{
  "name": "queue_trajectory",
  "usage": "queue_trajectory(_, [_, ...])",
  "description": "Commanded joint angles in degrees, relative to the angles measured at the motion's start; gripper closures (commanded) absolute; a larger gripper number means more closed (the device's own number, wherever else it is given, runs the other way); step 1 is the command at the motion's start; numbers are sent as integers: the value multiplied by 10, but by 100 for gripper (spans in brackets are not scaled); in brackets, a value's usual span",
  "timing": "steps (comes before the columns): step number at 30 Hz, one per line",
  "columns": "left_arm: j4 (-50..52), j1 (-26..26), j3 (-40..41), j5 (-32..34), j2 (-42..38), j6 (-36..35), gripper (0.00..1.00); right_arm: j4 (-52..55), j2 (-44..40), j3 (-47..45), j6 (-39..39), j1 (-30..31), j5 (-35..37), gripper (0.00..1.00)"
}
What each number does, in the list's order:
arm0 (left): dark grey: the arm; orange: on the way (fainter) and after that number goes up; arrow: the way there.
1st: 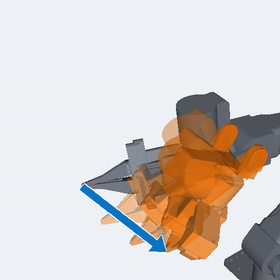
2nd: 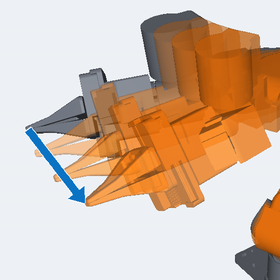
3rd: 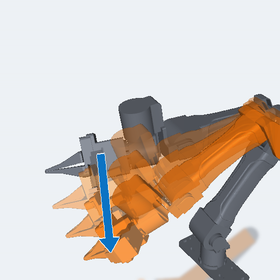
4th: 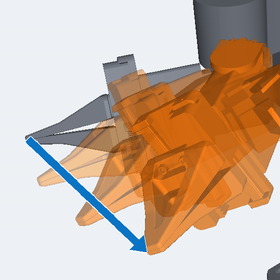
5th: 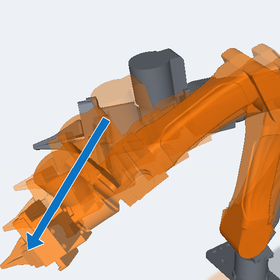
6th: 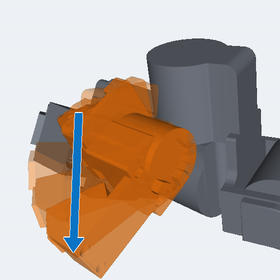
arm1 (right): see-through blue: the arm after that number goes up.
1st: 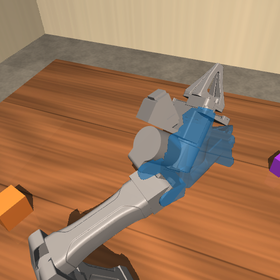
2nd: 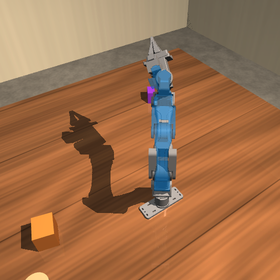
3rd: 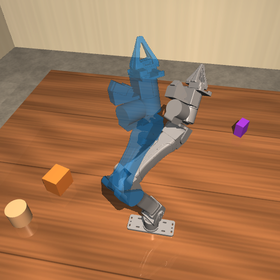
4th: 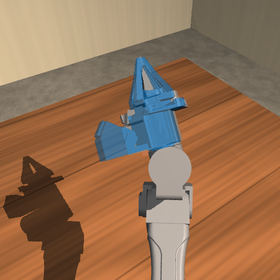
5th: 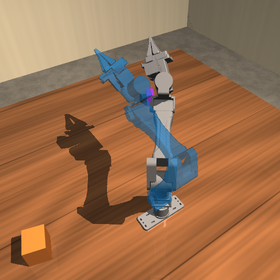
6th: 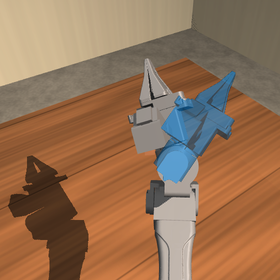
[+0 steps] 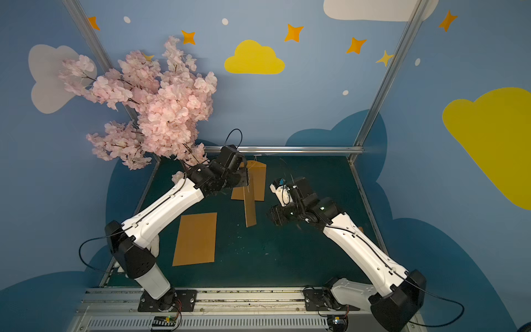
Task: Open the file bag
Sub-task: Pick up the file bag from the center of the board.
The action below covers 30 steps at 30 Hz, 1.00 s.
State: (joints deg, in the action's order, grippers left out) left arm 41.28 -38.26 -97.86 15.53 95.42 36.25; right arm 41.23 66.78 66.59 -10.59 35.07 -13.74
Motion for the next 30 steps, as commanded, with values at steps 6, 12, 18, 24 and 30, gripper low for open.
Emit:
queue_trajectory(6, [-312, 62, 239, -195, -143, 50, 97, -101, 38, -15, -25, -128, -170, 40])
queue_trajectory(12, [-550, 119, 399, -346, -189, 147, 98, -242, 92, -45, -105, -209, -339, 41])
queue_trajectory(18, [-713, 144, 468, -427, -171, 233, 97, -234, 176, -3, -100, -260, -489, 41])
queue_trajectory(24, [-810, 150, 483, -491, -131, 288, 97, -194, 219, 25, -59, -265, -479, 41])
queue_trajectory(30, [-853, 152, 490, -510, -113, 313, 97, -216, 239, 23, -71, -267, -497, 47])
